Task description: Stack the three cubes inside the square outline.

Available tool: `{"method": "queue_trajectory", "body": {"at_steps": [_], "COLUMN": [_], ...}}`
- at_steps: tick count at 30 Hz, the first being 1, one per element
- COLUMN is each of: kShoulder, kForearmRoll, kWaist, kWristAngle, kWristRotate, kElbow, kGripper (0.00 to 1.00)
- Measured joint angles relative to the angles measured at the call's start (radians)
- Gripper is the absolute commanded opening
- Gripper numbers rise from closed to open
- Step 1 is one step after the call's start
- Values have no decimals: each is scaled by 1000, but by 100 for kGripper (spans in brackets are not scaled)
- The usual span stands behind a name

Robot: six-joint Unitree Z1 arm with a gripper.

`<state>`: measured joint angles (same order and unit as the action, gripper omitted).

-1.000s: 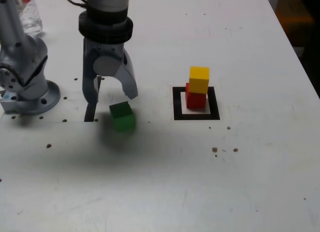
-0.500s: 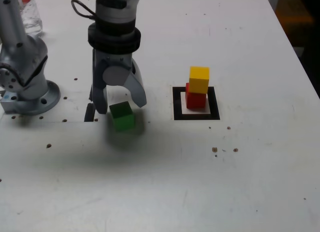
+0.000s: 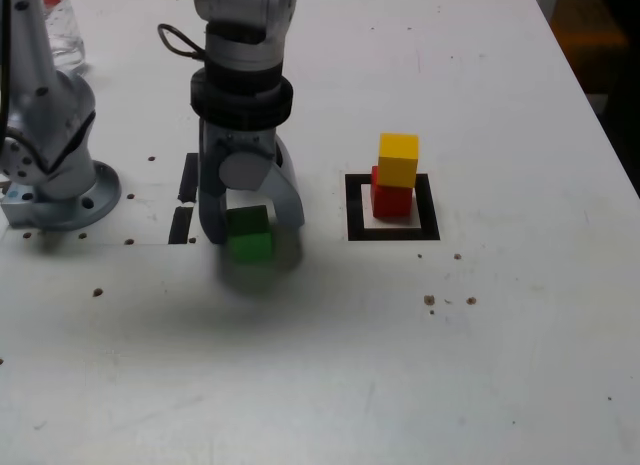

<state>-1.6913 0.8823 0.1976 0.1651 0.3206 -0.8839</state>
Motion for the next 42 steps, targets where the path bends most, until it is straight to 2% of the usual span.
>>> {"method": "queue_trajectory", "body": {"at_steps": [4, 9, 11, 14, 20, 25, 36, 39, 42], "kShoulder": [-9, -9, -8, -6, -1, 9, 36, 36, 33], "kForearmRoll": [-58, -127, -156, -188, -176, -85, 262, 317, 454], "kWaist": [0, 0, 0, 0, 0, 1, 0, 0, -3], "kWristAngle": [5, 13, 9, -4, -19, -25, -74, -85, -109], "kWristRotate": [-4, -4, -4, -4, -3, 11, 41, 41, 30], "kElbow": [29, 50, 52, 52, 51, 26, -182, -242, -374], "kGripper": [52, 23, 16, 11, 10, 10, 10, 10, 10]}}
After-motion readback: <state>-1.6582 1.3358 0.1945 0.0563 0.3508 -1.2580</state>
